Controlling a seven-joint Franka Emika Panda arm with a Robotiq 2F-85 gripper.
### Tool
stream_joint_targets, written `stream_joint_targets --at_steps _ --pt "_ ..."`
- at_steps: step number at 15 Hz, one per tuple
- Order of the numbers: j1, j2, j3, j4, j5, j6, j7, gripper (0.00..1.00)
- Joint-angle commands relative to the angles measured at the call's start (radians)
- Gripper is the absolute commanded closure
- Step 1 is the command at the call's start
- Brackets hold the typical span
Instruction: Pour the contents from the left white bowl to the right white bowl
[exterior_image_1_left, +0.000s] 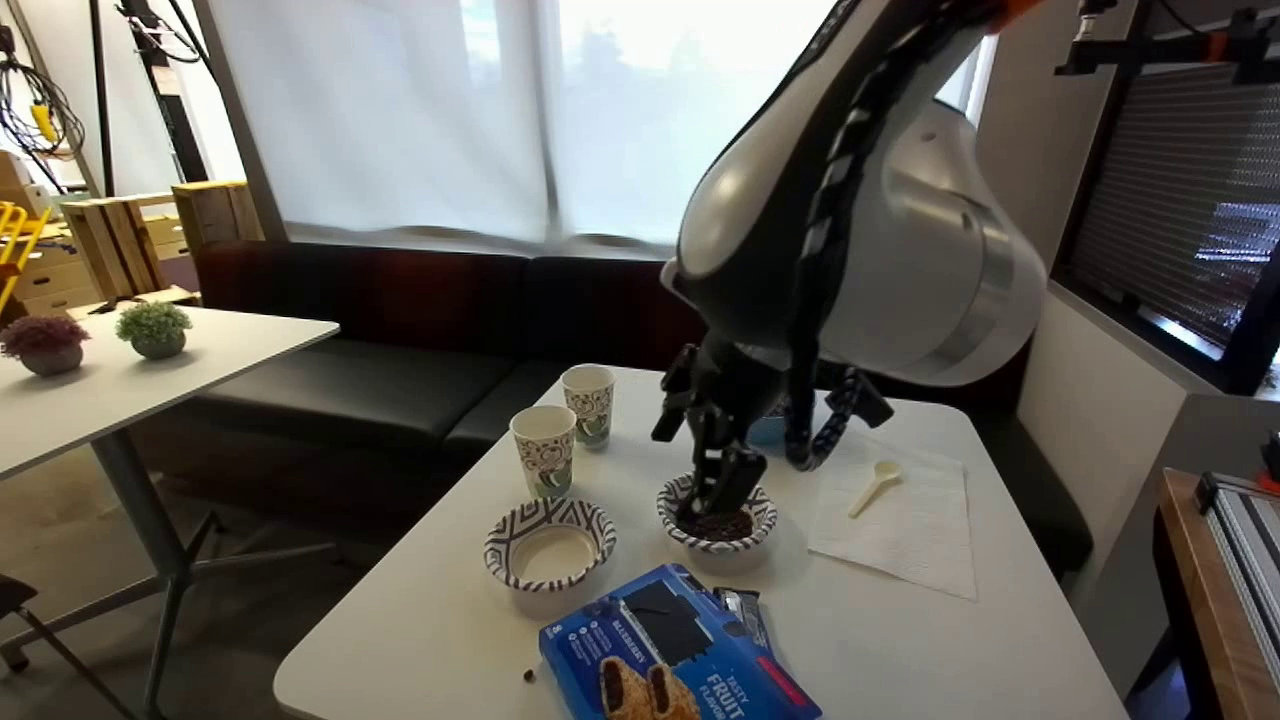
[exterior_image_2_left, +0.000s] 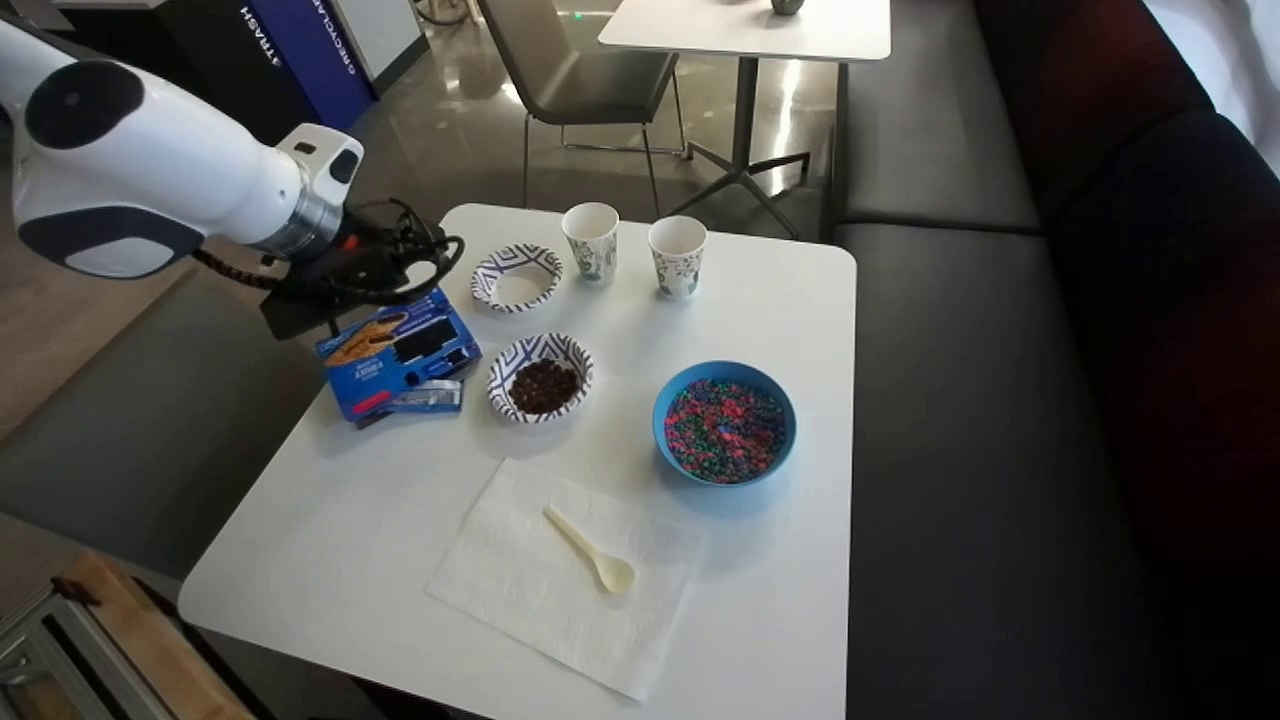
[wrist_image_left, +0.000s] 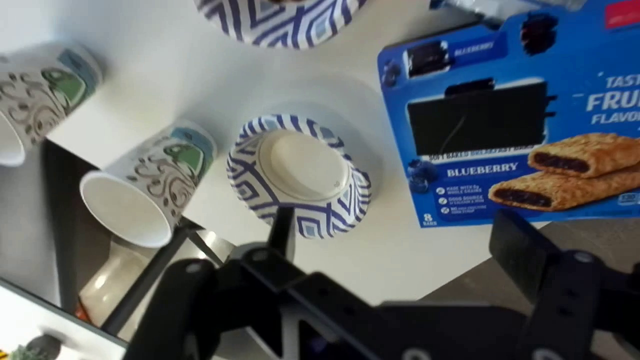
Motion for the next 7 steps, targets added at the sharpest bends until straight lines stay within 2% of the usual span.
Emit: stream_joint_targets --at_steps 1,3,4,7 --pt "0.045 -0.221 -0.082 -0.236 -0.002 0.014 0.113 0.0" --pt "0.044 -0.335 -0.093 -0.317 0.051 0.099 0.128 0.0" --pt "0.017 -0.186 -0.076 -0.208 0.017 0.047 0.098 0.0" --pt "0.018 -0.3 -0.087 -0.29 0.027 0.08 0.111 0.0"
